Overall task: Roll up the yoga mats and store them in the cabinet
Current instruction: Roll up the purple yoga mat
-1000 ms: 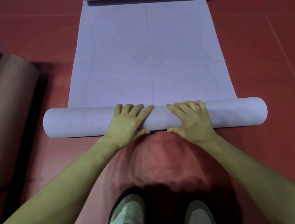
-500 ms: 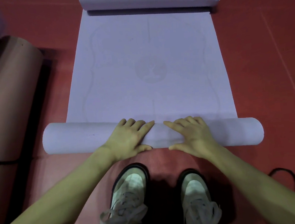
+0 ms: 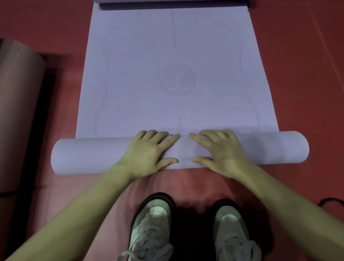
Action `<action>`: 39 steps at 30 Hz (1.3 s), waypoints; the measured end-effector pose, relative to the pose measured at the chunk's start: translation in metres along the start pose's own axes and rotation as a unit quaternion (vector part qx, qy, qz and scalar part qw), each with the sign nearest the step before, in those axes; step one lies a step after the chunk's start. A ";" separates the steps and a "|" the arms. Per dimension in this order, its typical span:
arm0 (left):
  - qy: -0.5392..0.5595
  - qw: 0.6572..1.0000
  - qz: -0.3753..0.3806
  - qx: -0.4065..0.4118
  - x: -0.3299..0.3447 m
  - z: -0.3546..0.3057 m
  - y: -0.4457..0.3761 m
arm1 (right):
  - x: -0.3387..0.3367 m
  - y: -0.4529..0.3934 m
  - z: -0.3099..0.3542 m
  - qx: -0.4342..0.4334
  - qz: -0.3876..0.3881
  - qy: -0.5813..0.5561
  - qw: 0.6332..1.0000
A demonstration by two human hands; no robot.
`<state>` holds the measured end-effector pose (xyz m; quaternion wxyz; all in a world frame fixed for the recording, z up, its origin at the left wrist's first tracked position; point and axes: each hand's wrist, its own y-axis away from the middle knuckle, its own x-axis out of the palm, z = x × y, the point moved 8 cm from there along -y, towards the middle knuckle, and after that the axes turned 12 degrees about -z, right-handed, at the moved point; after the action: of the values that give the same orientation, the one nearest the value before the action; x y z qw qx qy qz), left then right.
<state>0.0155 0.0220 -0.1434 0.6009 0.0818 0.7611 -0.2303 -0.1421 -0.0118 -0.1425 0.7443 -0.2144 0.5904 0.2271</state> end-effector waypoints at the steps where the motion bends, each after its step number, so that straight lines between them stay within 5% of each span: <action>1: -0.040 0.999 -0.017 -0.016 0.000 -0.003 0.004 | 0.001 -0.006 -0.003 0.018 0.031 -0.008 0.999; 4: -0.083 0.989 0.004 -0.123 0.006 -0.006 0.005 | -0.001 -0.026 -0.005 0.021 0.046 -0.019 0.999; 7: -0.042 0.978 0.058 -0.194 0.008 0.006 -0.006 | -0.011 -0.029 0.002 0.020 -0.038 -0.024 0.999; 9: -0.037 0.972 0.112 -0.203 0.011 0.017 -0.017 | -0.012 -0.020 0.008 0.026 -0.094 -0.010 0.995; 12: -0.011 0.969 0.144 -0.200 0.013 0.026 -0.029 | -0.004 -0.016 0.013 0.059 -0.076 -0.015 0.995; 17: -0.007 0.964 0.019 -0.264 -0.006 0.019 -0.022 | 0.000 -0.041 -0.002 0.073 -0.027 0.006 0.997; 21: -0.042 0.961 0.030 -0.273 0.001 0.009 -0.014 | 0.003 -0.053 -0.009 0.093 -0.008 0.023 0.995; 25: -0.041 0.960 0.097 -0.259 0.011 0.028 -0.033 | -0.009 -0.039 0.002 0.078 -0.127 -0.014 0.989; 35: -0.056 0.973 0.026 -0.224 0.001 0.009 -0.043 | -0.004 -0.079 -0.019 0.092 -0.008 0.012 0.996; 39: -0.046 0.973 0.068 -0.214 0.009 0.027 -0.061 | -0.014 -0.061 -0.017 0.107 -0.098 -0.025 0.989</action>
<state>0.0119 -0.0455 -0.1413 0.6533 -0.0083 0.7567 -0.0244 -0.1225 -0.0720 -0.1297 0.7960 -0.1849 0.5686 0.0943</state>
